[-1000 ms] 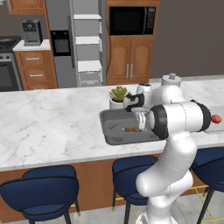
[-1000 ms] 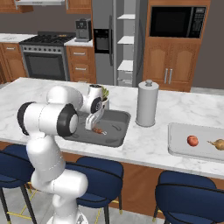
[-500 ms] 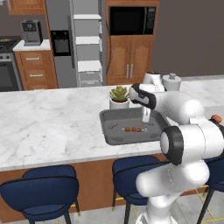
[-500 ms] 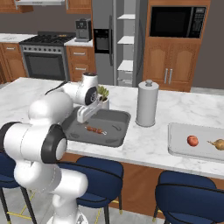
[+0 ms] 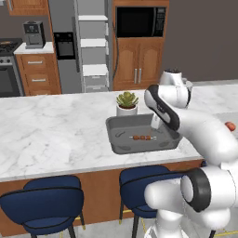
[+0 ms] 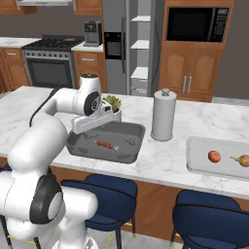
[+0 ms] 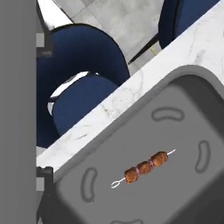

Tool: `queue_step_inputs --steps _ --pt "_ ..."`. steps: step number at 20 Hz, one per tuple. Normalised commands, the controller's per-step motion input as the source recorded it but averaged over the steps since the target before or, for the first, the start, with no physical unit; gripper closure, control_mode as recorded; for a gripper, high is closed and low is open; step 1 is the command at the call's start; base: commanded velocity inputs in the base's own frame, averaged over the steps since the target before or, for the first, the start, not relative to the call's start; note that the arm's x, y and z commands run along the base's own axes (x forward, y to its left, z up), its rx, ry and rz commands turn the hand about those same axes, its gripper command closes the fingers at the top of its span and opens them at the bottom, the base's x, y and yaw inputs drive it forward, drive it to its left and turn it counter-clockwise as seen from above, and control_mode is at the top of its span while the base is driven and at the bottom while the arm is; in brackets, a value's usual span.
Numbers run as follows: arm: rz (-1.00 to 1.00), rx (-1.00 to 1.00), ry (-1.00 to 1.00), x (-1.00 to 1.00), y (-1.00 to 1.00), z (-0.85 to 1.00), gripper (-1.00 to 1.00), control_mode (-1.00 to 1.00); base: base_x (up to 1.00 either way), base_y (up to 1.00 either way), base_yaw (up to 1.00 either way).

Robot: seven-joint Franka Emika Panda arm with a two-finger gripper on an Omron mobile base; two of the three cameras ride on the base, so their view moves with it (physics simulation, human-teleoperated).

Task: Place the cold items (onion and peach) from the fridge in one tupperware on the dining counter. Place the warm items (hot dog and kebab skewer) in the stove area in another tupperware.

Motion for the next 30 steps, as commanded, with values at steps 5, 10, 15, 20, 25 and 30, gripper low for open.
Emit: queue_step_inputs --steps 5,10,15,20,25,30 --pt "-0.48 0.02 0.0 -0.78 0.0 0.51 -1.0 -1.0 0.0 0.0 0.0" --pt "-0.49 0.01 -0.02 -0.69 0.0 0.58 -1.0 -1.0 0.0 0.0 0.0" --pt "-0.46 0.0 -0.09 -0.7 0.0 0.57 -1.0 -1.0 0.0 0.0 0.0" --pt "-0.39 0.0 -0.23 -0.73 0.0 0.47 -1.0 -1.0 0.0 0.0 0.0" --pt "-0.31 0.01 -0.36 -0.81 0.01 0.43 -1.0 -1.0 0.0 0.0 0.0" --pt "-0.24 0.0 -0.27 -0.81 0.21 0.38 -1.0 -1.0 0.0 0.0 0.0"
